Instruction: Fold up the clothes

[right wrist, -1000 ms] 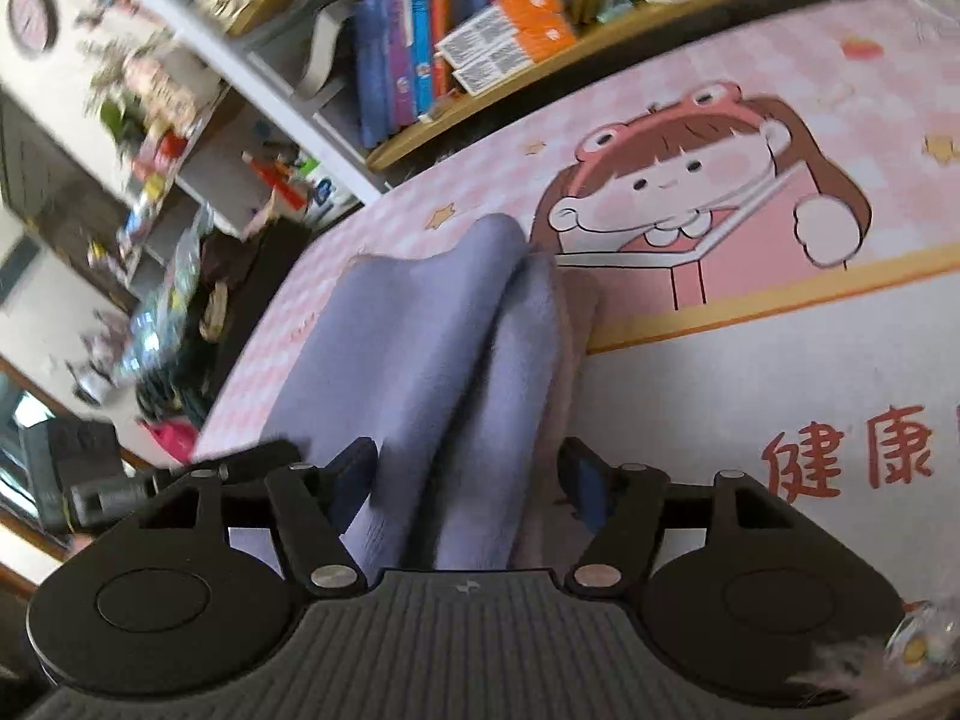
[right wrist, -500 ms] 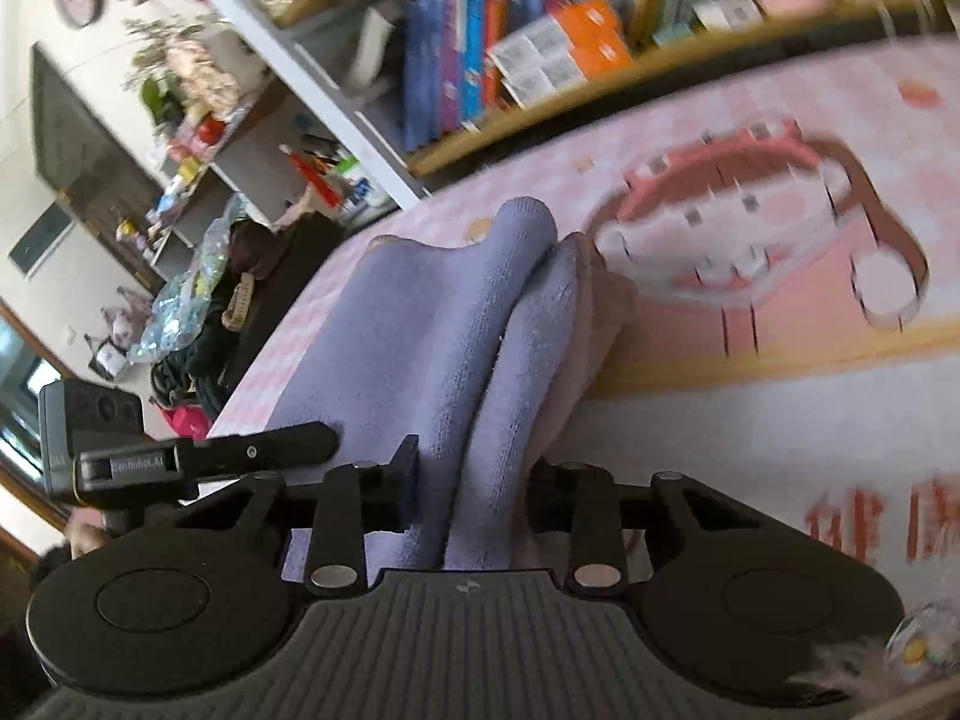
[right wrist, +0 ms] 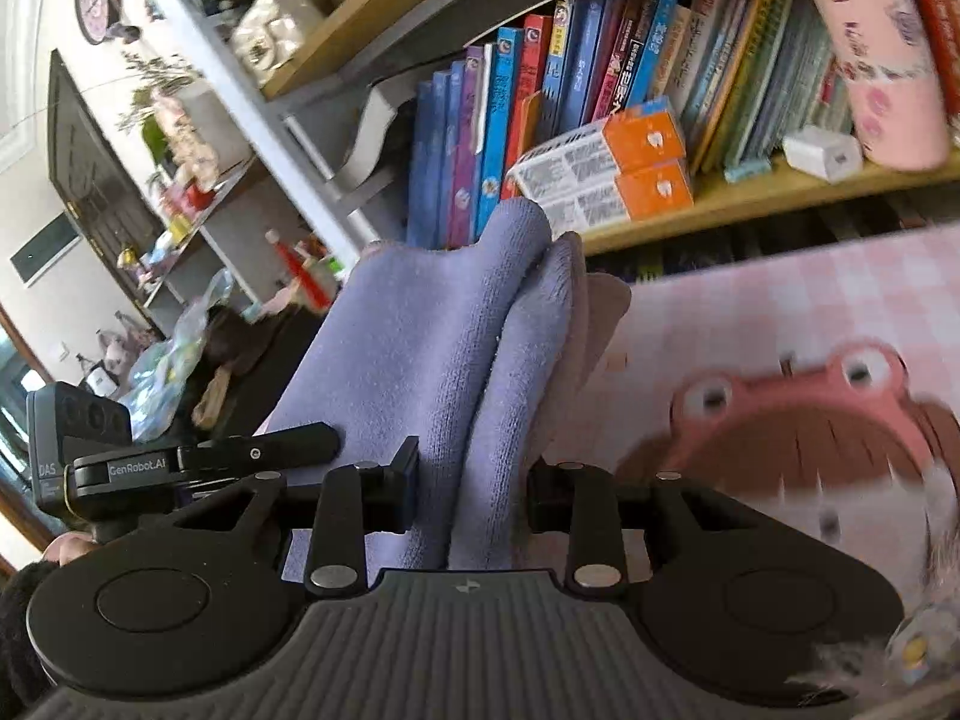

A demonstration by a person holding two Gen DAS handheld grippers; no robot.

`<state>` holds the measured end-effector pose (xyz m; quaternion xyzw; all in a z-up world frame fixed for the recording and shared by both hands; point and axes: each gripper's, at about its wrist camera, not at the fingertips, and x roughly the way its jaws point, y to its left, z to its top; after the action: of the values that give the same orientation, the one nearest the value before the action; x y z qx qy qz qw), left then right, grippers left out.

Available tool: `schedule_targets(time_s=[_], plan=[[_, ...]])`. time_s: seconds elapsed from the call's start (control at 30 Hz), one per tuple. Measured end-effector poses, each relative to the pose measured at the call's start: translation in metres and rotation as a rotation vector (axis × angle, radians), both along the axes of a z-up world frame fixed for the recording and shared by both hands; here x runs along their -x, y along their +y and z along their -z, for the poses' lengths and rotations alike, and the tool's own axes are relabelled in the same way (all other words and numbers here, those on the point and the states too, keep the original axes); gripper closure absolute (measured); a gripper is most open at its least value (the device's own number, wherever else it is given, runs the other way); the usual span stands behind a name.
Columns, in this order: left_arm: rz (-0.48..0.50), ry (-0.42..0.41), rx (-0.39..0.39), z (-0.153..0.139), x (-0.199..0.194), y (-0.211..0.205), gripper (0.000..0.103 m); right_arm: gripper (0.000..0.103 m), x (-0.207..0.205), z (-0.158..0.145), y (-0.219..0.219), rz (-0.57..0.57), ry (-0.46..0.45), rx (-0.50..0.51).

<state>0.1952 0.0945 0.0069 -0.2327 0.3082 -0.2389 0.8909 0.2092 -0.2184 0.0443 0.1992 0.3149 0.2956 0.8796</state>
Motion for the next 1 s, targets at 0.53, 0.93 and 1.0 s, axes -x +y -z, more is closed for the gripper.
schedule_targets(time_s=[0.53,0.93,1.0], plan=[[-0.088,0.017,0.038,0.036,-0.093,0.007,0.053,0.074,-0.106,0.043,0.002,0.056,0.066,-0.047],[-0.223,-0.081,-0.031,0.031,-0.059,0.015,0.026,0.019,-0.081,0.045,-0.012,0.181,-0.011,-0.003],[-0.265,-0.129,-0.062,0.026,-0.037,0.015,0.022,0.019,-0.058,0.037,-0.012,0.202,-0.065,0.03]])
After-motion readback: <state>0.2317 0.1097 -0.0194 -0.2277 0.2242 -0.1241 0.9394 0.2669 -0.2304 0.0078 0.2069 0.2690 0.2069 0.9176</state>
